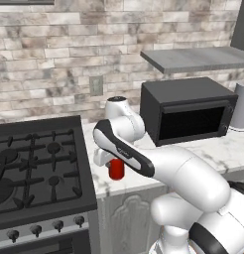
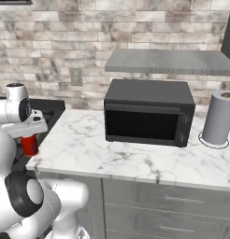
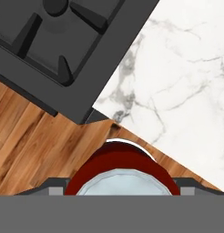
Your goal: Four empty soda cans are scattered around the kitchen. Gather all the cans and cluster them next to the stove for recycling.
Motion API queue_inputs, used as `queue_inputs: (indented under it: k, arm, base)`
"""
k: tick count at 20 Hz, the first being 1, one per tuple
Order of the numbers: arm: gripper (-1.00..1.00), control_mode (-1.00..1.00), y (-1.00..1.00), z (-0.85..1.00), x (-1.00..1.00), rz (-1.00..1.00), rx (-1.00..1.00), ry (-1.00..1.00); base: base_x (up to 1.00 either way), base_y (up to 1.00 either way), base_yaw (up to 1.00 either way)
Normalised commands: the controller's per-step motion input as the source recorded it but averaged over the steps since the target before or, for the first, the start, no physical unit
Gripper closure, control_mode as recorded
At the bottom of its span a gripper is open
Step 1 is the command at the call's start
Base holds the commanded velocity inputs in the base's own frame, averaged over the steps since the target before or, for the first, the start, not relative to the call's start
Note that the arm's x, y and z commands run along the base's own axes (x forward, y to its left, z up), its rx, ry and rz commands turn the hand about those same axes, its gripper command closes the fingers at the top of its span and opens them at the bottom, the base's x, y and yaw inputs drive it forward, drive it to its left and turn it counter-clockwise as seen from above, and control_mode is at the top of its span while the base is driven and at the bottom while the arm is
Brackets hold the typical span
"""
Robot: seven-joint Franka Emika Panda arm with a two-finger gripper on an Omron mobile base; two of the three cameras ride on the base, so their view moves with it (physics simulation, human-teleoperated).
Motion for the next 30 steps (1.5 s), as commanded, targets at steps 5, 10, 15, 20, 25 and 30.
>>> queue_inputs:
  k: [5, 10, 15, 20, 25, 30]
  arm:
    - [1.00, 1.00, 0.00, 0.00, 0.00, 0.00, 0.00, 0.00]
    - [1.00, 1.00, 0.00, 0.00, 0.00, 0.00, 0.00, 0.00]
    - [1.00, -1.00, 0.01, 0.00, 0.23, -0.11, 0.00, 0.00]
    - [1.00, -1.00, 0.00, -0.05, 0.50, -0.12, 0.00, 0.00]
    - [1.00, -1.00, 0.00, -0.16, 0.50, -0.06, 0.00, -0.02]
    - [1.00, -1.00, 0.00, -0.20, 0.52, -0.01, 0.00, 0.00]
  base:
    - [0.00, 0.00, 0.00]
    - [0.00, 0.00, 0.00]
    - [0.04, 0.02, -0.04]
    - [0.00, 0.00, 0.00]
    - [0.00, 0.00, 0.00]
    - [0.00, 0.00, 0.00]
